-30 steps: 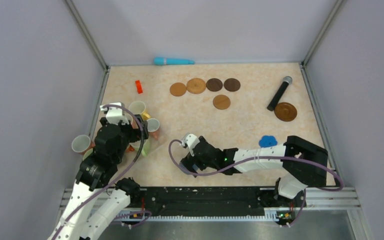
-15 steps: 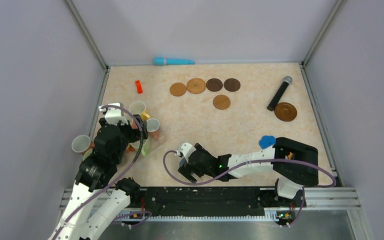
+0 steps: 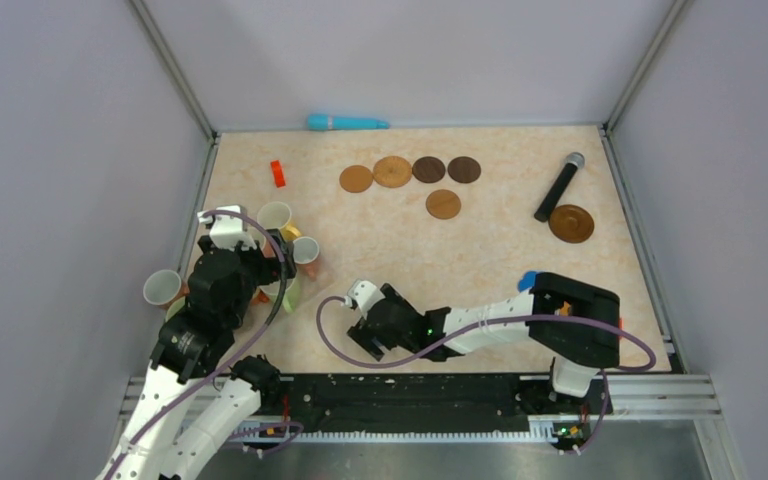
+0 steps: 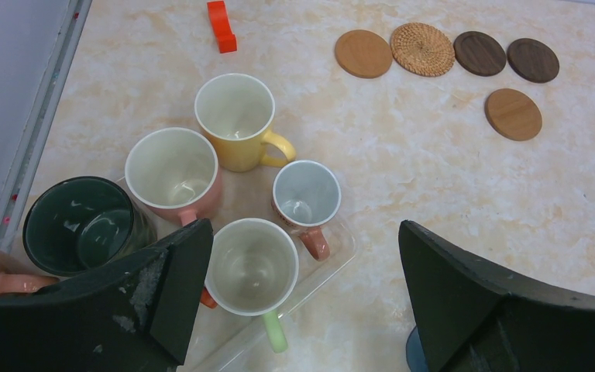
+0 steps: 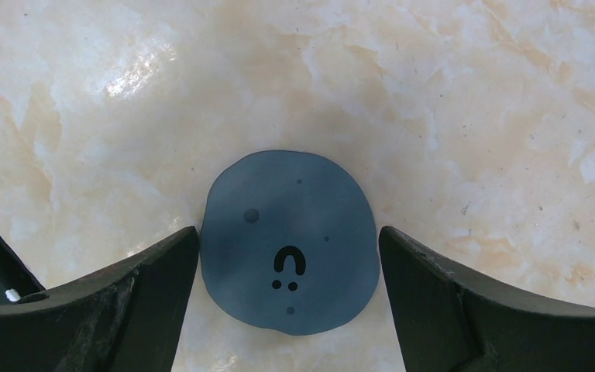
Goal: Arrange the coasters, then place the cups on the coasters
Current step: Move the coaster to the center of the board.
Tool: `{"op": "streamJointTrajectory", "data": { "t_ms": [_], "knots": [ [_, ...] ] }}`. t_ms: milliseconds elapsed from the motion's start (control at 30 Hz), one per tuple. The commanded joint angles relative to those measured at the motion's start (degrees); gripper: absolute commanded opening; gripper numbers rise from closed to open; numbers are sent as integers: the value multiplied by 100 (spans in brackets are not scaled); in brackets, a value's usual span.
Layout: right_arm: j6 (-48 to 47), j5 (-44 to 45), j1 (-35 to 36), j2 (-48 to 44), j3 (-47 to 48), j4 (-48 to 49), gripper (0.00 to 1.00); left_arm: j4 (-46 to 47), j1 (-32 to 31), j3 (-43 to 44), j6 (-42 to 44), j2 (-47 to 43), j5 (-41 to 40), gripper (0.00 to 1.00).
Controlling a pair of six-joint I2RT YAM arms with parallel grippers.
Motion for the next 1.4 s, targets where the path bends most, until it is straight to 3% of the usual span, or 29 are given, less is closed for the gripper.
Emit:
{"op": "streamJointTrajectory", "data": {
  "t_ms": [0, 500, 833, 1167, 1367],
  "knots": [
    [118, 72, -111, 163, 47, -131, 83, 240, -2, -28, -14, 36, -77, 95],
    [732, -557, -1142, 228, -563, 225, 71, 249, -3, -28, -14, 67, -73, 95],
    [765, -710, -2058, 619, -119, -66, 69, 236, 2, -28, -16, 76, -97, 95],
    [138, -1584, -1730, -641, -328, -311, 82, 237, -3, -28, -23, -2, -107, 95],
    [42, -1125, -945, -858, -330, -631, 87, 233, -2, -23, -27, -32, -87, 94]
  ]
}}
